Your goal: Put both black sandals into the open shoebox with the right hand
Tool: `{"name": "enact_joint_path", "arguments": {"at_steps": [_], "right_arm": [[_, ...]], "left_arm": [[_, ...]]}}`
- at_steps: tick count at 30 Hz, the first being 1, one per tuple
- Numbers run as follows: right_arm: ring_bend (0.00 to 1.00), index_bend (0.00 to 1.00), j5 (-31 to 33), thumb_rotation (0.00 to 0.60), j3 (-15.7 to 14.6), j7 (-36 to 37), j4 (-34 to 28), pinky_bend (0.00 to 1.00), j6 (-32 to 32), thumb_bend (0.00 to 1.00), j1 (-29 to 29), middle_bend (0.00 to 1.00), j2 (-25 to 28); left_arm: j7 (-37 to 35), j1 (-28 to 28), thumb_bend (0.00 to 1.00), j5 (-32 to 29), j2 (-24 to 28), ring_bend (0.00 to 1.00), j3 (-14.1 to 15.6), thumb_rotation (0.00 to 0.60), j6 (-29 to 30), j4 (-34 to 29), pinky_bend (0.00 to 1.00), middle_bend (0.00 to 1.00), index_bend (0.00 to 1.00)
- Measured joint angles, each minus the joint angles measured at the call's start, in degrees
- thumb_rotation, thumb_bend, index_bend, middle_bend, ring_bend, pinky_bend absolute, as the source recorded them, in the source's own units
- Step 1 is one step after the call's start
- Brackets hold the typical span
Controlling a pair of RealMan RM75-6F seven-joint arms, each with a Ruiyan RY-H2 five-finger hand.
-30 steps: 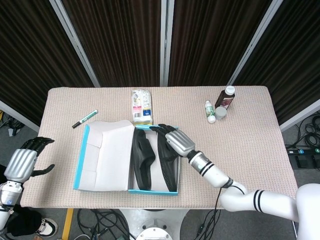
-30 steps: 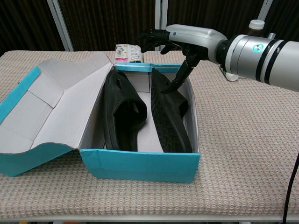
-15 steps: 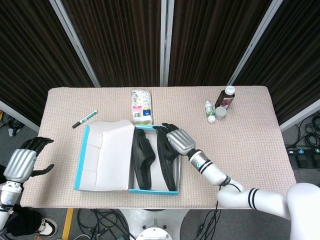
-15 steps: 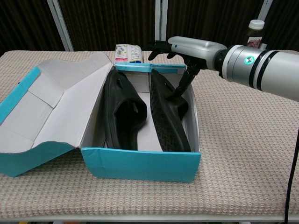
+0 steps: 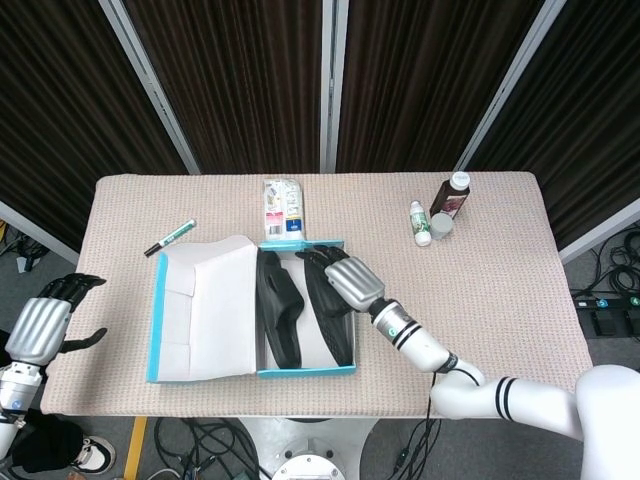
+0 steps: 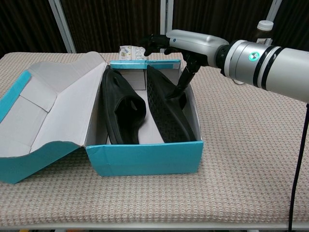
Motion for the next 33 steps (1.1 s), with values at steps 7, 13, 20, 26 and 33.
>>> {"name": "enact_joint_path", "arguments": {"at_steps": [7,13,20,26,33], "right_arm": [[0.0,0.0,-1.8,0.6,0.4,-0.5,-5.2,0.09,3.7,0.01,-1.7,0.12,4.0],[0.0,0.0,-3.7,0.6,0.0,-5.9,-8.5,0.06,11.2,0.03,-5.2,0.09,9.0],[0.0,0.0,-4.1,0.6,-2.3,-22.4,-13.1,0.0,19.9,0.06,-11.6,0.0,16.5],[0.0,0.0,-5.0,0.6,-6.5,-31.0,-17.2,0.0,29.9,0.07,-21.1,0.0,24.6],[0.0,0.0,-7.0,0.6,-11.0,-32.2,-17.6,0.0,39.9,0.07,-31.1,0.0,26.0]], "left_arm": [[0.3,-0.1,0.19,0.1,0.1,0.14,-0.1,0.6,-0.1,-0.2,0.2,0.21,0.22],[1.0,-0.2,0.19,0.0,0.2,0.14,-0.4,0.6,0.3,-0.7,0.2,0.21,0.22],[2.4,-0.2,0.19,0.2,0.3,0.14,-0.8,0.6,1.0,-1.4,0.2,0.21,0.22],[4.2,-0.2,0.19,0.4,0.4,0.14,-1.5,0.6,2.4,-2.3,0.2,0.21,0.22],[7.1,-0.2,0.19,0.9,0.7,0.14,-1.6,0.6,3.1,-2.9,0.2,0.21,0.22]]}}
